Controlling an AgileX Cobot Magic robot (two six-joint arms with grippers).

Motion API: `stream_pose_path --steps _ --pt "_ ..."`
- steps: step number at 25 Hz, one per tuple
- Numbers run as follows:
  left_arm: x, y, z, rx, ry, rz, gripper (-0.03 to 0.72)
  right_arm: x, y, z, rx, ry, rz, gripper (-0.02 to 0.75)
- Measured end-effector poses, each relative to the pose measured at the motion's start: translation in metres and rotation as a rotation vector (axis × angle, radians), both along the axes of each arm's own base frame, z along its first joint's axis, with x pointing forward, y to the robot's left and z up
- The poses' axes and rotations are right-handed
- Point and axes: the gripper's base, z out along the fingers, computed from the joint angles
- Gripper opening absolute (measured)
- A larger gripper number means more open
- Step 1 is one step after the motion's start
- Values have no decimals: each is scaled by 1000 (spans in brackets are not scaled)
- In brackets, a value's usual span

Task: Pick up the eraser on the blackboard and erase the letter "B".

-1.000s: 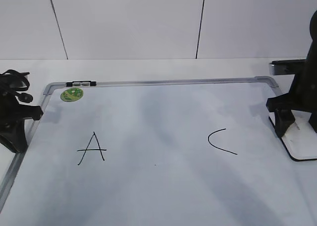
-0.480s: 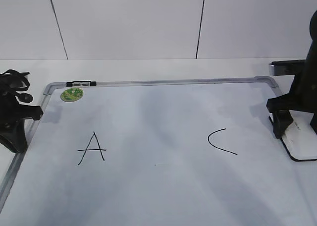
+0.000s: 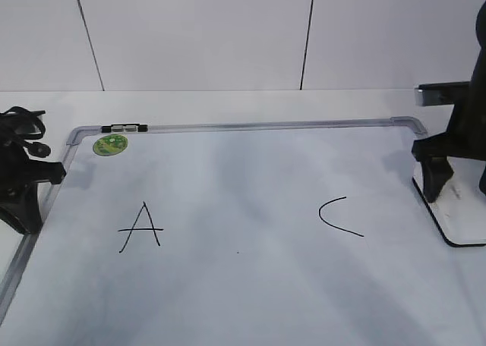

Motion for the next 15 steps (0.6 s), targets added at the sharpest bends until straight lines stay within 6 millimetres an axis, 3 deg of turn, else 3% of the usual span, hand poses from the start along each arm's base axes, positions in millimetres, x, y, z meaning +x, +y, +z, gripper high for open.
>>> stream_pose_path --steps 6,15 --pt "0 0 0 0 0 -2 45 14 -1 25 -8 -64 1 650" --pt "0 0 0 0 0 -2 46 25 5 45 53 -136 -21 617"
